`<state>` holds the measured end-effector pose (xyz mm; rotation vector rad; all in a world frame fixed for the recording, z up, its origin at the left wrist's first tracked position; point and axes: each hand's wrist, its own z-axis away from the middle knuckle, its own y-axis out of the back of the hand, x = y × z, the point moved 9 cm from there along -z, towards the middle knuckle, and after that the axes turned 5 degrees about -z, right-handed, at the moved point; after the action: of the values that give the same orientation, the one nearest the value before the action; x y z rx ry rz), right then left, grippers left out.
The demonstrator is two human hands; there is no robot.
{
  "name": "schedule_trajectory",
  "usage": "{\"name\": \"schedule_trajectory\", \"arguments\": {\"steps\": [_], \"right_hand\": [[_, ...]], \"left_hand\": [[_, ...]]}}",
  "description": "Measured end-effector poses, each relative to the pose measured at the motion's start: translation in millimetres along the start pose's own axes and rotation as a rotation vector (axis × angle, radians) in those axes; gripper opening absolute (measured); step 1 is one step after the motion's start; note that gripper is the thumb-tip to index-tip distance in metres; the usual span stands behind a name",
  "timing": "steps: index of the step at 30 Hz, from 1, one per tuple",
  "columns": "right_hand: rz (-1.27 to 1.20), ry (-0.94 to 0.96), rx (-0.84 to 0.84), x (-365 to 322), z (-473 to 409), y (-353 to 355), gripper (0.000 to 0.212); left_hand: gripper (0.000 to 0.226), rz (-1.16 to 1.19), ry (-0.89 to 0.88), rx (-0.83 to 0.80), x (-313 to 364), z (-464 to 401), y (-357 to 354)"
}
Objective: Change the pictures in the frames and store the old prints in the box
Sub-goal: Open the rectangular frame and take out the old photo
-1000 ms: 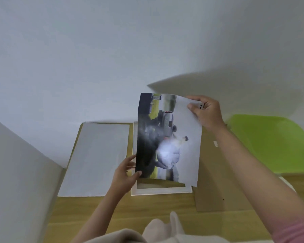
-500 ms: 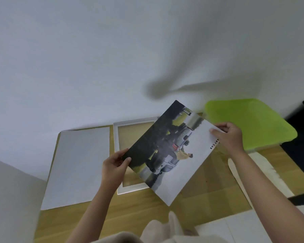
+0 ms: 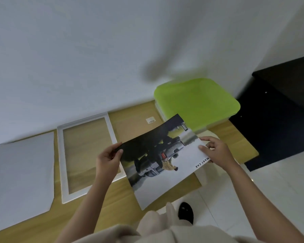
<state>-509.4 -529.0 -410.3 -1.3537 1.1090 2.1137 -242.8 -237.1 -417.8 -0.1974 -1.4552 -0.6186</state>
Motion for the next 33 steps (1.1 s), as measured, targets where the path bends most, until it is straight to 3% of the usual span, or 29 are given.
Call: {"name": "schedule_trajectory", "arguments": {"steps": [8, 16, 21, 26, 33], "right_hand": [[-0.1, -0.056, 0.131, 68.0, 5.9, 133.9, 0.027], [-0.13, -0.159, 0.159, 139.0, -17.2, 196.7, 0.025], [-0.113, -0.201, 0.125, 164.6, -40.8, 201.4, 0.025], [-0.055, -0.195, 0.115, 179.9, -59.2, 194.9, 0.022], [0.198, -0.075, 0.15, 160.7, -69.2, 193.9, 0.016]], "left_hand": [[0.025, -0.051, 0.02, 0.034, 16.9, 18.3, -125.6], [0.015, -0.094, 0.155, 0.111, 0.5, 30.6, -212.5], [0.046, -0.28, 0.193, -0.056, -18.6, 29.1, -247.3], [0.084, -0.52, 0.093, -0.23, -24.5, 23.3, -264.8], [0.101, -0.61, 0.077, -0.293, -23.2, 22.0, -271.1]]}}
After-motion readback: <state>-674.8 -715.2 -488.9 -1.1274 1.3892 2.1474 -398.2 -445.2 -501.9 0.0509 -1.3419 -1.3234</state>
